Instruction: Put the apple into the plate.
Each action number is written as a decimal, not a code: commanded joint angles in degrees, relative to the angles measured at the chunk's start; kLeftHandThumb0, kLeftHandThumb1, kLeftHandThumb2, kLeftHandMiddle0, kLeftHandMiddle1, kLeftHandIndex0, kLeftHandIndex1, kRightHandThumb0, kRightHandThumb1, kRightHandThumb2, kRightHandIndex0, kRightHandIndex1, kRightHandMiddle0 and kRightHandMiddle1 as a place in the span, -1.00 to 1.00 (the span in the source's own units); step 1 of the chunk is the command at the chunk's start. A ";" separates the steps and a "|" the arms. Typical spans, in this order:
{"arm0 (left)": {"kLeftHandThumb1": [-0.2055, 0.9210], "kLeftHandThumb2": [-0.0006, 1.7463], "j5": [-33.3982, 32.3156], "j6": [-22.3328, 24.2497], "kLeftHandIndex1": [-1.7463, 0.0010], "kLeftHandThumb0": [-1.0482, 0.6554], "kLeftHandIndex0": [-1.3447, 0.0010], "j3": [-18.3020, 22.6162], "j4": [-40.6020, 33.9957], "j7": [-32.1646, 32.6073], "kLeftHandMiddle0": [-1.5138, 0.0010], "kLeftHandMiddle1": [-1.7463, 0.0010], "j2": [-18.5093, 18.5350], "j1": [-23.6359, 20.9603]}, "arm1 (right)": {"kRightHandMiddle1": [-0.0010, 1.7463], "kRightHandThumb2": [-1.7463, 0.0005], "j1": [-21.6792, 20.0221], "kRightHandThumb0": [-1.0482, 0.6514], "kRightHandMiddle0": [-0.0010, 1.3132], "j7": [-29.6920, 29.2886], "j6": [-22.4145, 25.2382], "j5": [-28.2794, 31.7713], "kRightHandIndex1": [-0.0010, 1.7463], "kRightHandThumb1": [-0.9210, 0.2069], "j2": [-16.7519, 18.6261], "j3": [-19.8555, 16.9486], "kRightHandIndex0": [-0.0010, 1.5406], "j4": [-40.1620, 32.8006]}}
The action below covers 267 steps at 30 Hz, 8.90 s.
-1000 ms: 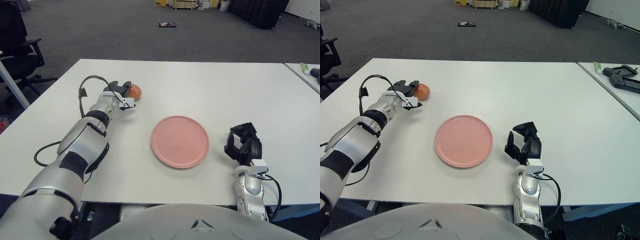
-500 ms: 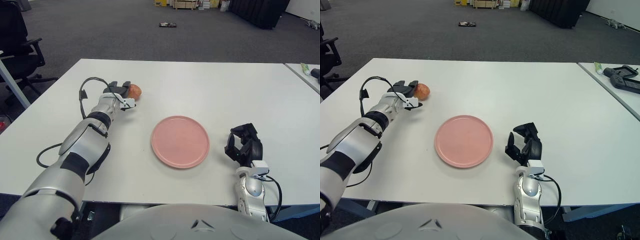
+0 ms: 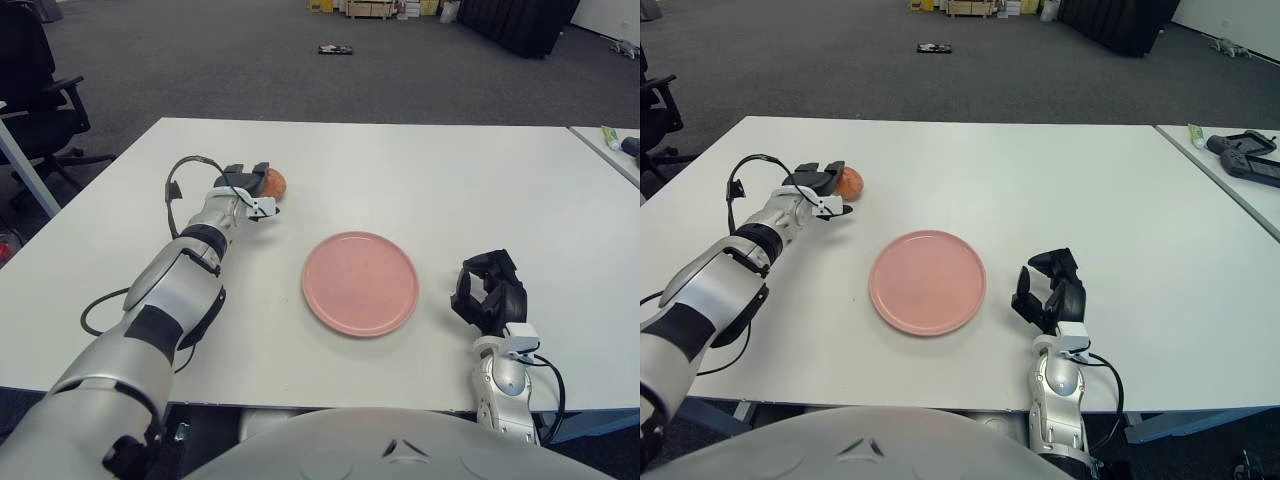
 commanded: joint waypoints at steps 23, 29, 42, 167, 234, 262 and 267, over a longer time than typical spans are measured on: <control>0.54 -0.18 2.51 -7.85 -1.00 -0.80 0.71 -2.45 0.01 7.22 0.51 -0.99 0.20 -0.53 | 1.00 -0.17 -1.04 -0.24 -0.36 -0.06 -0.06 -0.09 0.61 -0.36 -0.23 0.09 -0.21 -0.67; 0.44 -0.13 2.35 -7.95 -1.00 -0.78 0.57 -2.33 0.07 6.55 0.34 -1.00 0.24 -0.69 | 1.00 -0.17 -1.10 -0.24 -0.36 -0.23 0.15 -0.06 0.62 -0.36 -0.11 0.05 -0.22 -0.65; 0.29 -0.04 2.00 -8.31 -1.00 -0.74 0.52 -1.99 0.08 5.11 0.37 -1.00 0.28 -0.78 | 1.00 -0.18 -1.08 -0.25 -0.35 -0.30 0.47 0.55 0.63 -0.35 0.28 0.09 -0.21 -1.17; 0.61 -0.25 3.98 2.06 0.34 -0.73 1.00 -4.96 1.80 -2.51 0.99 0.44 -7.09 -0.82 | 1.00 -0.13 5.66 -0.24 -0.39 1.15 0.92 0.76 0.67 -0.41 0.30 0.19 -0.24 -6.94; -0.62 0.80 0.74 1.88 -1.00 0.23 0.00 -0.87 1.09 -6.98 -0.20 -0.67 -0.40 -0.30 | 1.00 -0.13 0.41 -0.24 -0.38 1.03 -0.76 0.71 0.64 -0.40 -0.44 -0.22 -0.23 -1.74; -0.64 0.86 -3.60 -2.67 -1.00 0.23 0.07 3.29 -3.34 -5.25 -0.21 -0.79 4.39 -4.06 | 1.00 -0.15 -3.23 -0.24 -0.37 -0.73 -1.10 -1.02 0.66 -0.38 -0.54 -1.06 -0.23 2.32; -0.63 0.85 -3.48 -3.12 -1.00 0.23 0.08 3.46 -4.12 -4.24 -0.21 -0.79 5.03 -4.88 | 1.00 -0.16 -3.50 -0.24 -0.36 -0.99 -1.22 -1.32 0.65 -0.37 -0.50 -0.97 -0.22 2.69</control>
